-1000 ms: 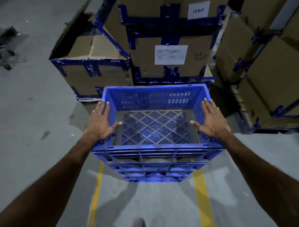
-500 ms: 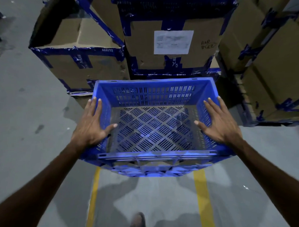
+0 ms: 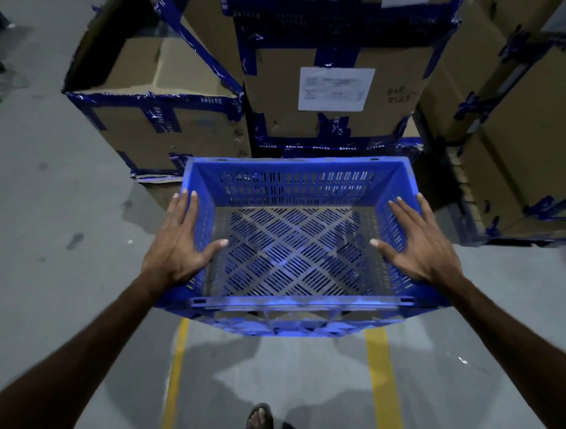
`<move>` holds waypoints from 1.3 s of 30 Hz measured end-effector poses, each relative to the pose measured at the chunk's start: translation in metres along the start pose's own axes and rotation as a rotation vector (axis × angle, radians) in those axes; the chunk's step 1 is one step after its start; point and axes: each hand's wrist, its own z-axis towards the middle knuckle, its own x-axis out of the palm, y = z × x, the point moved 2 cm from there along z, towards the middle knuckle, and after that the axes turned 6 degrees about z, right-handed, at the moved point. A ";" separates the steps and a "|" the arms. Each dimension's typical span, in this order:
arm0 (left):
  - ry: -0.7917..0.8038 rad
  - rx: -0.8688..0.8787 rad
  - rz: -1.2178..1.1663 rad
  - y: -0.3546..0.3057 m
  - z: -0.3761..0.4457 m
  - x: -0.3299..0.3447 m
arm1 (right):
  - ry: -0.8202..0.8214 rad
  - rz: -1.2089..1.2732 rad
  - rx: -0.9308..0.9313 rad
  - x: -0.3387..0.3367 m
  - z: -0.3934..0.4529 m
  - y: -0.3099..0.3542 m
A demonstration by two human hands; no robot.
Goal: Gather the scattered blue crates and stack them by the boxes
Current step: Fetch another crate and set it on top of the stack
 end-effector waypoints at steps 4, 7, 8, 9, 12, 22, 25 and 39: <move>-0.004 0.009 0.013 0.001 0.002 0.002 | 0.014 -0.011 0.006 0.000 0.000 0.000; -0.028 0.032 0.024 0.004 0.004 0.006 | 0.008 -0.008 0.004 0.002 0.002 -0.001; -0.035 0.038 0.023 0.004 0.003 0.005 | 0.004 -0.012 0.002 0.001 0.002 0.000; -0.036 0.041 0.024 0.004 0.003 0.005 | 0.001 -0.016 0.002 0.001 0.001 0.000; -0.013 0.027 0.040 0.002 0.003 0.004 | 0.012 -0.009 0.016 -0.001 0.000 0.002; -0.019 0.011 0.050 0.004 0.003 0.008 | 0.008 -0.023 -0.003 0.001 0.001 -0.001; 0.007 -0.006 0.062 0.001 0.001 0.003 | -0.004 -0.042 0.009 -0.001 -0.002 0.003; 0.022 0.142 0.227 -0.039 -0.039 -0.035 | -0.076 0.078 0.199 -0.038 -0.073 0.020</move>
